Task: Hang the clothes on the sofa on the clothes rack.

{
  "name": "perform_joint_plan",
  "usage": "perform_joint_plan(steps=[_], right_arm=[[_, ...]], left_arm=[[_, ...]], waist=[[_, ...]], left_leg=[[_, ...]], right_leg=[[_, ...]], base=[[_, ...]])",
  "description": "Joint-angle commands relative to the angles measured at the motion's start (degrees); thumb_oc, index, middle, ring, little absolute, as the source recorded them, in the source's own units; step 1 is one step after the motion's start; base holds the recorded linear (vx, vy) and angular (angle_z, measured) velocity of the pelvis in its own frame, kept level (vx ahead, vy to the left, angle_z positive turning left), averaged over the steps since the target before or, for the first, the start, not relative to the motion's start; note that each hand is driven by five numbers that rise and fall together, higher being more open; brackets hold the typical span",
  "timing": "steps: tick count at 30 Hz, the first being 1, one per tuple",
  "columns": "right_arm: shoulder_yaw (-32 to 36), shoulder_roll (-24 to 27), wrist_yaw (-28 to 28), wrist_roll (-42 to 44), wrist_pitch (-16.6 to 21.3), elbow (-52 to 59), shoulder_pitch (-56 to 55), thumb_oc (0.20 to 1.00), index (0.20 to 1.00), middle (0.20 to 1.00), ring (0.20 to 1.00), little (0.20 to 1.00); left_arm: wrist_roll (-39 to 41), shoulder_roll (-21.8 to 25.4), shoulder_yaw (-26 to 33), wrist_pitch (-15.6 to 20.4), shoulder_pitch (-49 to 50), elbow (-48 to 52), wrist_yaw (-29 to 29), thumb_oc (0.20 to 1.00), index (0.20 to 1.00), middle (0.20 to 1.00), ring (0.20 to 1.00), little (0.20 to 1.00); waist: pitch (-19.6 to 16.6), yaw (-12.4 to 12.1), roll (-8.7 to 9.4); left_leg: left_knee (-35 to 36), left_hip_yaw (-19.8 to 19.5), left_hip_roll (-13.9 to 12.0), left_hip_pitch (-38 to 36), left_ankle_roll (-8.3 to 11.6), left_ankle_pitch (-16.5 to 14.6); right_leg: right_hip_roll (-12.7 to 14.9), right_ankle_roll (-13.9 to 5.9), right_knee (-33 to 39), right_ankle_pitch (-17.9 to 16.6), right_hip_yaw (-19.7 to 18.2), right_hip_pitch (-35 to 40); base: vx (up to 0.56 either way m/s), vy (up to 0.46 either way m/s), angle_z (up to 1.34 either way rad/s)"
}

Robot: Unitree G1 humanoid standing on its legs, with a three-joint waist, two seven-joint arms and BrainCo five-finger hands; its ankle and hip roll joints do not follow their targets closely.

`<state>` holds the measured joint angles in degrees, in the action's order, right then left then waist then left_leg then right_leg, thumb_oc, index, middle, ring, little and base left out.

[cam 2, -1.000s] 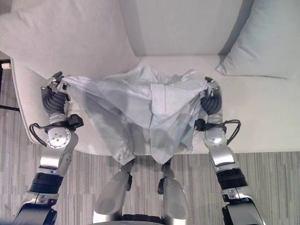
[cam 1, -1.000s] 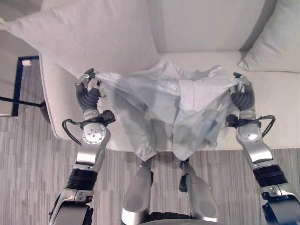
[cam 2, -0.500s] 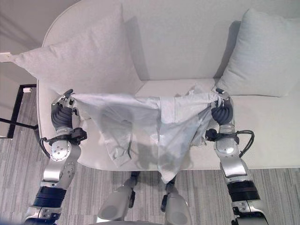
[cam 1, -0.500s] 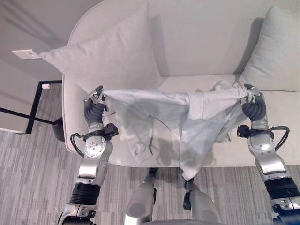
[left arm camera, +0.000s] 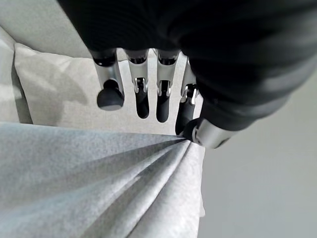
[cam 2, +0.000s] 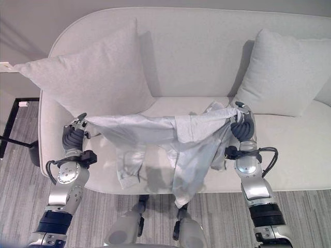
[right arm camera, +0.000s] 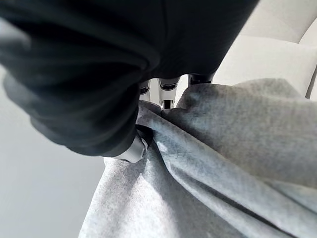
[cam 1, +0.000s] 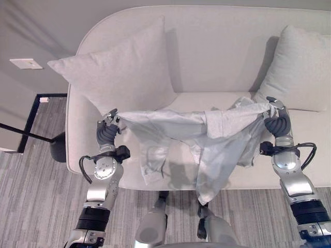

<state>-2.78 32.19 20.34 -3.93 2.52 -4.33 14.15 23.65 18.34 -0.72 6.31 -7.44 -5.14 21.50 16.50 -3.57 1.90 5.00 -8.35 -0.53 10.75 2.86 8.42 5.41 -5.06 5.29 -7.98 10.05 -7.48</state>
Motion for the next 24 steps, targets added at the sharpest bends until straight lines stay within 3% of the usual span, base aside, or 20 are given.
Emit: perform_joint_plan(steps=[1, 5, 13, 24], right_arm=[[1.45, 2.53, 1.52, -0.78, 3.96, 1.27, 4.83, 0.2, 0.2, 0.2, 0.2, 0.2], [2.12, 1.47, 1.86, -1.73, 3.16, 2.13, 3.23, 0.2, 0.2, 0.2, 0.2, 0.2], [3.14, 0.58, 2.24, -2.35, 2.98, 2.68, 2.02, 0.2, 0.2, 0.2, 0.2, 0.2], [1.99, 0.75, 2.08, -2.52, 2.83, 3.08, 5.62, 0.2, 0.2, 0.2, 0.2, 0.2]], left_arm=[[-2.68, 4.39, -1.63, 1.17, -0.78, -2.95, -1.31, 0.2, 0.2, 0.2, 0.2, 0.2], [-2.33, 3.4, -2.4, 0.79, -1.62, -4.65, -0.88, 0.2, 0.2, 0.2, 0.2, 0.2], [0.18, 2.67, -0.87, 1.43, -1.31, -4.15, 0.3, 0.2, 0.2, 0.2, 0.2, 0.2], [-0.59, 2.91, 2.38, 2.49, -1.49, 0.61, 3.02, 0.2, 0.2, 0.2, 0.2, 0.2]], waist=[[-4.48, -1.28, 4.03], [-3.71, -1.3, 5.2], [-4.51, -1.4, 5.78], [-9.12, -3.13, 4.01]], left_leg=[[0.0, 1.38, -0.79, -1.04, 0.86, -5.35], [0.0, 1.35, -1.09, -0.54, 0.86, -5.44], [0.0, 1.5, -1.01, -1.03, 0.67, -5.86], [0.0, 1.15, -0.75, -4.21, 1.32, -6.53]], right_leg=[[3.88, -4.77, -3.7, 3.84, -0.29, 0.9], [3.65, -4.84, -3.17, 3.62, -0.1, 0.61], [3.6, -4.92, -2.78, 3.67, -0.18, 1.29], [4.06, -4.76, -3.12, 5.14, 1.45, 5.19]], base=[[0.0, 0.0, 0.0], [-0.01, -0.005, 0.02], [0.0, 0.0, 0.0], [0.02, -0.027, 0.03]])
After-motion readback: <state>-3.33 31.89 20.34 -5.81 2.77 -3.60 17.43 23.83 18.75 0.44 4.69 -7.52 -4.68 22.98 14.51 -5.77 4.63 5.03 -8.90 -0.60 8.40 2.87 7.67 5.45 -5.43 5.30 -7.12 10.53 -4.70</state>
